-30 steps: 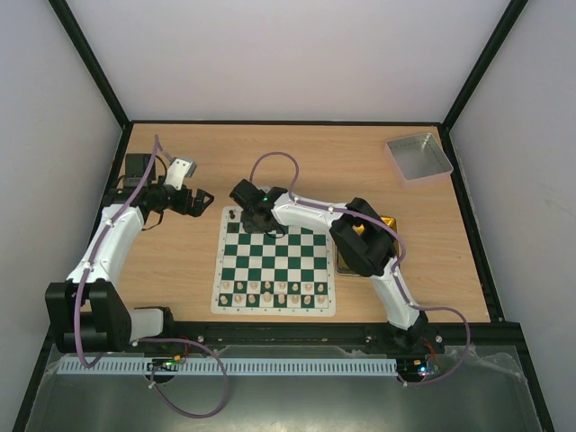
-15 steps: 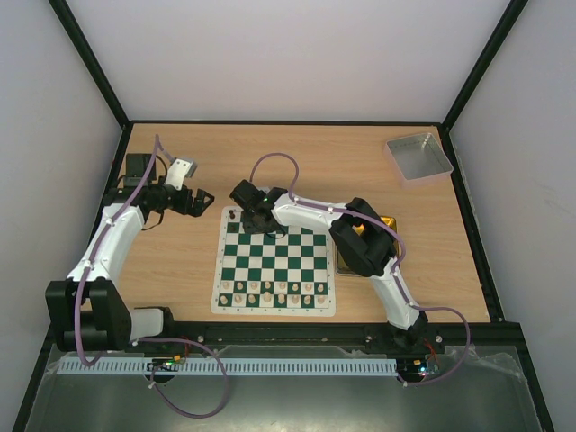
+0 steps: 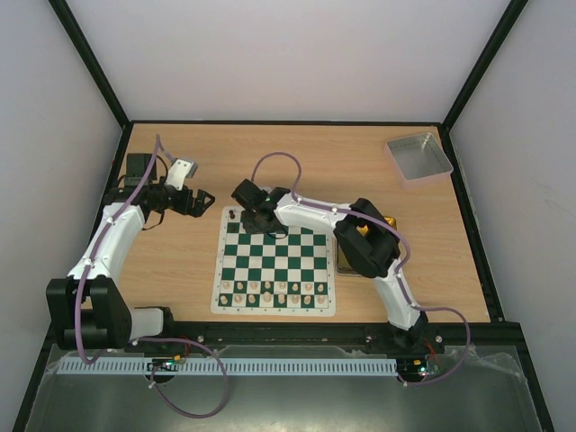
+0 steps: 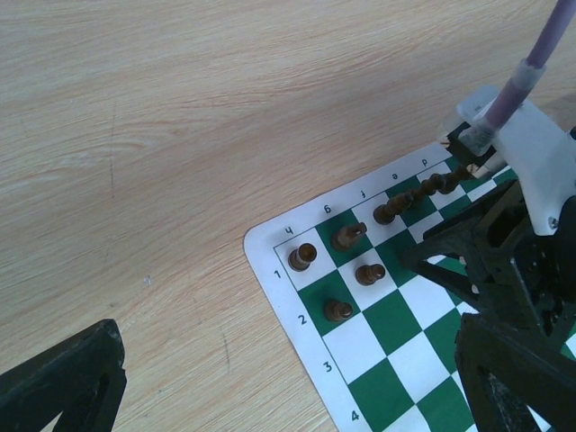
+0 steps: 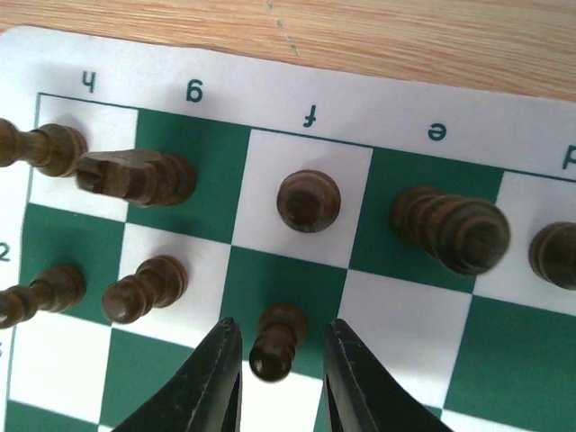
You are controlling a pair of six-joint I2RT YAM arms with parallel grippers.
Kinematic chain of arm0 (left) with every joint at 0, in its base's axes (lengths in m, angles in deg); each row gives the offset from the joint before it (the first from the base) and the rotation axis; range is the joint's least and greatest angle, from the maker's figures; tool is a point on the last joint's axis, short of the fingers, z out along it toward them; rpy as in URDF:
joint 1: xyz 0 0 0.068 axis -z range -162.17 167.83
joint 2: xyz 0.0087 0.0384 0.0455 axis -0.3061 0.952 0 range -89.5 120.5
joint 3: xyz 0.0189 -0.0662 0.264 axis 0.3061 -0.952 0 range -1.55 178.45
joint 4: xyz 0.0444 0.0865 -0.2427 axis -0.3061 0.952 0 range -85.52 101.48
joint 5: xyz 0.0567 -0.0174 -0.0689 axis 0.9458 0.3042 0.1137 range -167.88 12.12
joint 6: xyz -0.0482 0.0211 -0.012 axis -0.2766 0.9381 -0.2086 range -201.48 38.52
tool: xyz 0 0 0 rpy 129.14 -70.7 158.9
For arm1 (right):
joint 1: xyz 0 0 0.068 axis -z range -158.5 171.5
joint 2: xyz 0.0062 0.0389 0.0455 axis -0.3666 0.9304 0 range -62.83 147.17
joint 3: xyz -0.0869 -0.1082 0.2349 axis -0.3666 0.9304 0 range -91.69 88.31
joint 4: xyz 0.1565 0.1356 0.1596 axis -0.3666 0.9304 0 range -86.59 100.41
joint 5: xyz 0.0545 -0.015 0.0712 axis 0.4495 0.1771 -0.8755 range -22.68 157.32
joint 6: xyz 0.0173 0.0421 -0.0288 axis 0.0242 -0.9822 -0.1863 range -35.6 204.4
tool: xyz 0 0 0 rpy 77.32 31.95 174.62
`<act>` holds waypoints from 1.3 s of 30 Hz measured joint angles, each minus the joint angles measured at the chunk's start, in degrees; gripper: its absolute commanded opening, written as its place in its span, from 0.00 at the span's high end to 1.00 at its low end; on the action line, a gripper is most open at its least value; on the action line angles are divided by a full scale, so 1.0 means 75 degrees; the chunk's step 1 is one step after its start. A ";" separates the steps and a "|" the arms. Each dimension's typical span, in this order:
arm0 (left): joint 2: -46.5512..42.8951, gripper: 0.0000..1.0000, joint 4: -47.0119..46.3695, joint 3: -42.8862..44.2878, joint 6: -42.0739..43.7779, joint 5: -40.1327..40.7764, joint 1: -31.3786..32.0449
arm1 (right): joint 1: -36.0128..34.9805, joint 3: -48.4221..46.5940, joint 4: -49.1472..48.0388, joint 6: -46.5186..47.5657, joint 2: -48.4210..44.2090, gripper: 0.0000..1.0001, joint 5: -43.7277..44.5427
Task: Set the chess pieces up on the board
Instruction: Place the chess piece on the chessboard, then pick up the chess piece from the storage box.
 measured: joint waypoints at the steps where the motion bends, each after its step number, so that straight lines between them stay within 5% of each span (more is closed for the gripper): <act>1: 0.0003 0.01 0.0003 0.0000 0.0009 -0.0015 0.0000 | -0.0003 0.0038 0.0003 0.0000 -0.0052 0.76 -0.0009; 14: 0.0003 0.01 0.0105 -0.0003 0.0090 -0.0076 0.0000 | -0.0003 0.1297 -0.0268 -0.0169 -0.1719 0.76 -0.0562; 24: 0.0006 0.01 0.0248 0.0003 0.0175 -0.0271 0.0230 | 0.0557 0.3474 -0.0271 -0.0347 -0.4564 0.76 -0.0216; 31: 0.0023 0.01 0.0221 0.0254 0.0169 0.0332 0.2678 | 0.1874 0.4916 -0.0256 -0.0440 -0.5485 0.76 0.0198; 39: 0.0501 0.01 0.0198 0.0522 0.0353 0.0857 0.4558 | 0.3165 0.6053 -0.0431 -0.0522 -0.5942 0.76 0.0026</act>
